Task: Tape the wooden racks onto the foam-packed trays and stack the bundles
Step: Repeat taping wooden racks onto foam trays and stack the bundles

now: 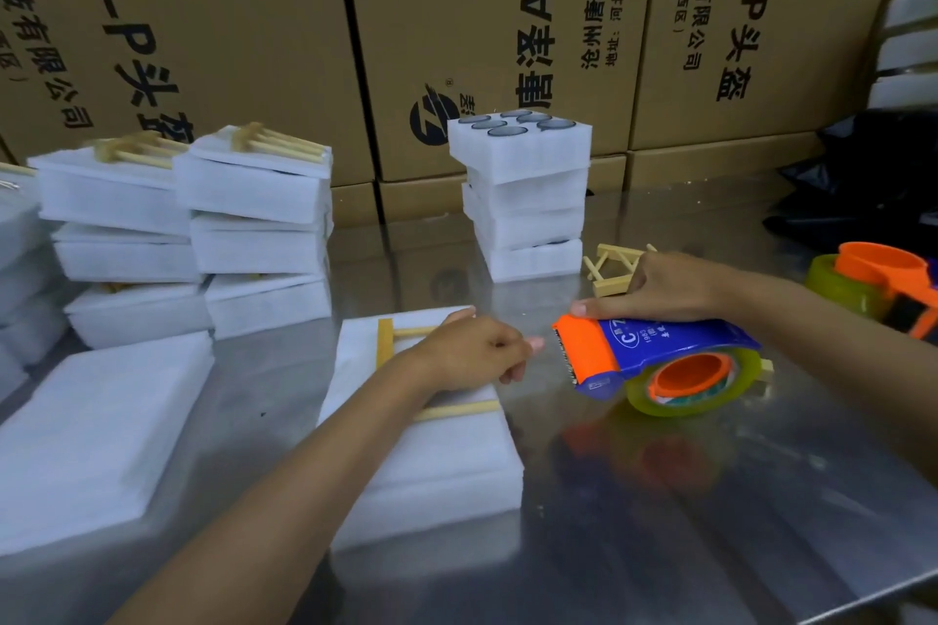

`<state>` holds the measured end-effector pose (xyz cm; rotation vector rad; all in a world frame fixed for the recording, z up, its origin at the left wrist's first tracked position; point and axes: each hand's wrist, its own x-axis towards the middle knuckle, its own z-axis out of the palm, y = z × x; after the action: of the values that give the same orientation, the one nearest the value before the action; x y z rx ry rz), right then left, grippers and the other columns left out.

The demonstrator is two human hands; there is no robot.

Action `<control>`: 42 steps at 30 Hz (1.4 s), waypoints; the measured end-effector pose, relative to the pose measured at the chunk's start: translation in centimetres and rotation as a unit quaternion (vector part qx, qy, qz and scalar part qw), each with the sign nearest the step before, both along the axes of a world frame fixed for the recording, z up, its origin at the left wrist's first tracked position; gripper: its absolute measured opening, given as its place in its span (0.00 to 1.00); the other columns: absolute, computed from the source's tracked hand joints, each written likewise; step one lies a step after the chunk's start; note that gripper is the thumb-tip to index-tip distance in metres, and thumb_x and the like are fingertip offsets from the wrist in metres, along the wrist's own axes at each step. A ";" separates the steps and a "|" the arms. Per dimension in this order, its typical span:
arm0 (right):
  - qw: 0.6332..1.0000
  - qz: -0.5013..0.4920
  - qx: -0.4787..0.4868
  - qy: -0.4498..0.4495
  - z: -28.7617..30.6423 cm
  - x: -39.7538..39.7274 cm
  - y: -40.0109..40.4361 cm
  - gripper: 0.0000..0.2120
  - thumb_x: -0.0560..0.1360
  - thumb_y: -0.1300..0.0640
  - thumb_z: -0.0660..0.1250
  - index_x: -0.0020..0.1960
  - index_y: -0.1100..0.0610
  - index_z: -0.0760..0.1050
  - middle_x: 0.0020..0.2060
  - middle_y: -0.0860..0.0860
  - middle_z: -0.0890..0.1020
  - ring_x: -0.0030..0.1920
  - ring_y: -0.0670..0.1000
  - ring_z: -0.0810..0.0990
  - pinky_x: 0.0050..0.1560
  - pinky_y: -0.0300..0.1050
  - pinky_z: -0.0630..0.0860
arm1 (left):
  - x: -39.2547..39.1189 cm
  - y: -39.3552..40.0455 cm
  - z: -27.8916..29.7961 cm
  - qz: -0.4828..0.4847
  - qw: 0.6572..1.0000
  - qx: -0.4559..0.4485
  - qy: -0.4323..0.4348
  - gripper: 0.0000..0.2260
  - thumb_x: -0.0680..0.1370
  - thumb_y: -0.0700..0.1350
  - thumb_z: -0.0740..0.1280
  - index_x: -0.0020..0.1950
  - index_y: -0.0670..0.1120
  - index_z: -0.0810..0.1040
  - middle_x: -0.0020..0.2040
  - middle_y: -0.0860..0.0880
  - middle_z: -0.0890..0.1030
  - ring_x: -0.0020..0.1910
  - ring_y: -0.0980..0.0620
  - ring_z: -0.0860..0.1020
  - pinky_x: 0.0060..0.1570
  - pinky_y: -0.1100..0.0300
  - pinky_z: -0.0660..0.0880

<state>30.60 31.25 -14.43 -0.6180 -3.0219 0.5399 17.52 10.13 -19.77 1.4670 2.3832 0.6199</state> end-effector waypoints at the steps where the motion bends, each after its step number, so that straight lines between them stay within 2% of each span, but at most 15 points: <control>1: 1.000 0.008 0.007 -0.006 0.1 0.0 -0.1 0.41 0.47 0.12 0.54 0.35 0.44 0.80 0.27 0.42 0.81 0.34 0.46 0.81 0.33 0.38 0.71 | -0.1 -0.2 0.0 -0.002 1.000 0.007 -0.006 0.23 0.82 0.60 0.58 0.39 0.48 0.81 0.37 0.56 0.82 0.39 0.65 0.75 0.63 0.62 0.62; 2: 1.000 0.015 0.020 -0.013 0.4 -0.1 -0.3 0.36 0.50 0.13 0.55 0.35 0.40 0.81 0.27 0.40 0.81 0.34 0.46 0.81 0.32 0.38 0.70 | -0.2 -0.3 0.0 -0.003 1.000 0.013 -0.006 0.22 0.82 0.60 0.59 0.39 0.47 0.82 0.37 0.55 0.82 0.39 0.64 0.75 0.56 0.64 0.65; 3: 0.999 0.016 0.025 -0.015 0.8 -0.1 -0.3 0.35 0.51 0.13 0.55 0.35 0.41 0.81 0.27 0.38 0.80 0.33 0.46 0.81 0.32 0.38 0.70 | -0.2 -0.3 0.1 -0.004 1.000 0.020 -0.006 0.22 0.81 0.60 0.60 0.39 0.47 0.82 0.37 0.54 0.83 0.38 0.63 0.76 0.50 0.65 0.67; 5: 0.999 -0.001 0.044 -0.021 1.5 0.1 0.3 0.43 0.48 0.13 0.57 0.33 0.52 0.79 0.25 0.41 0.80 0.32 0.48 0.81 0.33 0.41 0.70 | -0.2 -0.4 0.2 -0.009 0.999 0.034 -0.011 0.21 0.81 0.59 0.62 0.39 0.47 0.82 0.38 0.53 0.84 0.37 0.63 0.76 0.43 0.67 0.68; 7: 0.997 -0.025 0.065 -0.029 1.8 0.8 0.8 0.44 0.47 0.12 0.57 0.33 0.53 0.77 0.23 0.44 0.80 0.32 0.49 0.81 0.33 0.42 0.69 | -0.3 -0.4 0.2 -0.013 0.999 0.039 -0.010 0.20 0.81 0.59 0.63 0.39 0.47 0.82 0.37 0.53 0.83 0.35 0.63 0.75 0.41 0.68 0.68; 9: 0.996 -0.038 0.081 -0.031 1.1 1.4 0.9 0.42 0.49 0.13 0.57 0.32 0.52 0.77 0.23 0.46 0.79 0.32 0.48 0.79 0.32 0.42 0.67 | -0.2 -0.4 0.1 -0.014 0.999 0.033 0.001 0.19 0.81 0.59 0.63 0.39 0.49 0.83 0.38 0.54 0.83 0.37 0.63 0.76 0.43 0.67 0.68; 13: 0.985 -0.032 0.165 -0.033 -1.0 0.8 -0.3 0.41 0.54 0.13 0.53 0.37 0.50 0.75 0.34 0.44 0.77 0.36 0.44 0.75 0.32 0.43 0.63 | 0.1 -0.3 -0.2 -0.018 0.998 0.019 0.058 0.13 0.80 0.59 0.63 0.44 0.55 0.83 0.39 0.56 0.82 0.45 0.56 0.77 0.51 0.62 0.68; 16: 0.980 -0.031 0.198 -0.024 -1.5 0.0 -0.9 0.41 0.52 0.13 0.52 0.37 0.50 0.74 0.33 0.45 0.77 0.35 0.45 0.74 0.34 0.44 0.64 | 0.4 -0.4 -0.1 -0.035 0.997 0.033 0.060 0.08 0.78 0.57 0.68 0.51 0.58 0.84 0.45 0.62 0.84 0.50 0.62 0.79 0.62 0.58 0.71; 20: 0.971 -0.047 0.234 -0.013 -2.2 -0.4 -1.7 0.38 0.56 0.14 0.54 0.36 0.50 0.71 0.32 0.45 0.76 0.33 0.45 0.71 0.38 0.46 0.65 | 0.4 -0.3 0.0 -0.037 0.998 0.043 0.038 0.07 0.77 0.53 0.71 0.53 0.56 0.86 0.48 0.60 0.86 0.50 0.61 0.80 0.59 0.56 0.75; 23: 0.963 -0.084 0.255 0.007 -2.5 -0.2 -2.4 0.37 0.58 0.16 0.55 0.35 0.50 0.71 0.31 0.46 0.75 0.32 0.46 0.70 0.36 0.46 0.64 | 0.4 -0.3 0.3 -0.037 0.998 0.049 0.002 0.07 0.76 0.48 0.73 0.53 0.54 0.87 0.49 0.56 0.86 0.52 0.59 0.81 0.59 0.56 0.77; 26: 0.955 -0.126 0.267 0.017 -2.4 0.0 -3.0 0.36 0.60 0.17 0.57 0.35 0.52 0.70 0.31 0.47 0.75 0.30 0.46 0.69 0.33 0.45 0.63 | 0.2 -0.8 0.8 -0.054 0.981 0.119 -0.141 0.07 0.77 0.41 0.72 0.53 0.48 0.87 0.48 0.53 0.87 0.52 0.57 0.82 0.56 0.63 0.76; 28: 0.952 -0.144 0.268 0.023 -2.4 0.1 -3.4 0.35 0.61 0.18 0.58 0.35 0.52 0.70 0.31 0.47 0.75 0.30 0.47 0.68 0.31 0.44 0.61 | 0.0 -1.1 1.0 -0.054 0.970 0.148 -0.186 0.07 0.77 0.40 0.72 0.53 0.48 0.87 0.49 0.52 0.87 0.53 0.56 0.82 0.53 0.66 0.76; 33: 0.938 -0.222 0.254 0.083 -2.3 1.4 -4.2 0.31 0.65 0.21 0.59 0.32 0.51 0.67 0.28 0.47 0.70 0.31 0.50 0.69 0.32 0.43 0.62 | -0.1 -1.0 1.1 -0.058 0.965 0.145 -0.210 0.09 0.78 0.39 0.71 0.57 0.47 0.85 0.52 0.52 0.86 0.55 0.57 0.82 0.53 0.69 0.76; 38: 0.895 -0.264 0.342 0.109 -4.2 2.9 -6.7 0.35 0.69 0.23 0.54 0.27 0.54 0.68 0.23 0.49 0.70 0.24 0.48 0.67 0.26 0.38 0.59 | 0.0 -1.3 1.4 -0.062 0.961 0.127 -0.239 0.12 0.79 0.36 0.68 0.59 0.49 0.83 0.49 0.48 0.87 0.50 0.59 0.83 0.51 0.71 0.73; 42: 0.891 -0.298 0.327 0.100 -5.8 3.9 -8.3 0.35 0.71 0.24 0.51 0.31 0.55 0.68 0.23 0.49 0.68 0.25 0.49 0.66 0.29 0.39 0.67 | 0.2 -1.3 1.7 -0.071 0.958 0.130 -0.244 0.12 0.78 0.37 0.68 0.59 0.48 0.81 0.44 0.53 0.86 0.50 0.58 0.82 0.56 0.62 0.72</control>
<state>34.49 22.92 -20.18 -1.2301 -2.3745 -0.3992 17.68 8.79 -18.12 1.3654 1.8539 1.1426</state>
